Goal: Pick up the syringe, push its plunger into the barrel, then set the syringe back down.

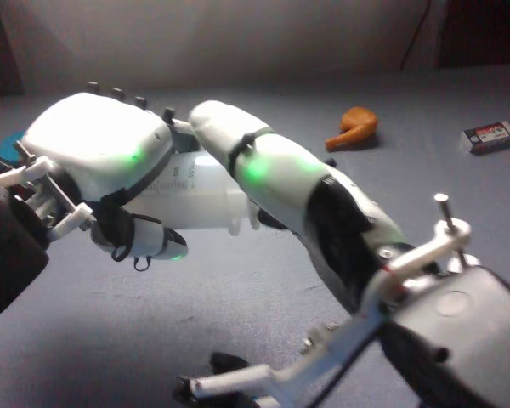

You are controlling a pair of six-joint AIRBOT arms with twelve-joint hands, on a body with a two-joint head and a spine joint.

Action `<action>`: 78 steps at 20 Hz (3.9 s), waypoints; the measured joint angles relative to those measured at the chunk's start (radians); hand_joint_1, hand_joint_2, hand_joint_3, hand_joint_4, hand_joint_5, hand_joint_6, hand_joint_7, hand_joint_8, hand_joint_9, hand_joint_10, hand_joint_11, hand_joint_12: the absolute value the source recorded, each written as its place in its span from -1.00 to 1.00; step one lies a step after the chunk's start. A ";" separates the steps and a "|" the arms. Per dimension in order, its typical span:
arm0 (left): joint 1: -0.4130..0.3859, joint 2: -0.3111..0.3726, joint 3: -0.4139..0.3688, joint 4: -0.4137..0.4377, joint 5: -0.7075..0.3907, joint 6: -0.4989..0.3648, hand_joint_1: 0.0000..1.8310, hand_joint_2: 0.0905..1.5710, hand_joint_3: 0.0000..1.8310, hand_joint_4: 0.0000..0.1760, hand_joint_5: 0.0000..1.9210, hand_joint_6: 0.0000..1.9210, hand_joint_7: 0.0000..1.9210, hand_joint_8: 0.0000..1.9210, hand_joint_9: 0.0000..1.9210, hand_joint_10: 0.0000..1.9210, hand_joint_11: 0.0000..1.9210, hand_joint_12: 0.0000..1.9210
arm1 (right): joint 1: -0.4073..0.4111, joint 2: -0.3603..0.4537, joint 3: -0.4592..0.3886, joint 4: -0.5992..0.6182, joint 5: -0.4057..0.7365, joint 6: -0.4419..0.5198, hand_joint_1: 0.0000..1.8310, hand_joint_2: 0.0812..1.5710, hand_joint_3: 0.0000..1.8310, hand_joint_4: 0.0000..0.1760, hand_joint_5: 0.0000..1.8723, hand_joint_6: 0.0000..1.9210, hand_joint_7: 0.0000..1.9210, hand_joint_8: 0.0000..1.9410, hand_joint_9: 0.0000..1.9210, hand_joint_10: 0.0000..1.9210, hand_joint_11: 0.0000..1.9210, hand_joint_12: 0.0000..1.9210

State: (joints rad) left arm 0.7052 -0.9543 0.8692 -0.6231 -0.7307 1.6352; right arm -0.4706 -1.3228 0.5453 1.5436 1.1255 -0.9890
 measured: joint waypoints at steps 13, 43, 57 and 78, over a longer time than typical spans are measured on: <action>-0.001 -0.060 0.019 -0.051 0.002 0.026 0.51 0.34 -1.00 -1.00 0.00 -0.12 0.13 -0.09 0.00 0.17 -0.11 0.12 | -0.123 0.257 -0.121 -0.177 0.000 -0.019 -1.00 0.35 -1.00 -0.97 -0.95 -1.00 -0.89 -1.00 -0.92 -1.00 -1.00 -0.44; 0.104 -0.229 0.140 -0.042 0.007 0.043 0.36 0.40 -1.00 -1.00 -0.04 0.07 0.02 0.06 -0.12 -0.19 -0.22 0.11 | -0.220 0.329 -0.102 -0.286 0.058 -0.655 -1.00 0.36 -1.00 -0.99 -0.96 -1.00 -0.87 -1.00 -0.91 -1.00 -1.00 -0.45; 0.096 -0.230 0.138 -0.043 0.019 0.047 -0.50 0.15 -1.00 -1.00 -0.61 -1.00 -0.61 -1.00 -0.63 -1.00 -0.92 -0.18 | -0.227 0.320 -0.095 -0.287 0.071 -0.658 -1.00 0.36 -1.00 -1.00 -0.93 -0.99 -0.88 -1.00 -0.91 -1.00 -1.00 -0.44; -0.015 0.012 -0.112 -0.409 -0.306 0.269 -0.59 0.11 -1.00 -0.67 -0.83 -1.00 -0.86 -1.00 -0.83 -0.99 -1.00 -0.27 | -0.232 0.319 -0.093 -0.288 0.055 -0.608 -0.98 0.34 -1.00 -1.00 -0.91 -0.99 -0.84 -0.99 -0.87 -0.99 -1.00 -0.36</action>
State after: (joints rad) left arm 0.6903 -0.9421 0.7574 -1.0317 -1.0367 1.9038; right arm -0.7025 -1.0042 0.4526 1.2560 1.1801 -1.5970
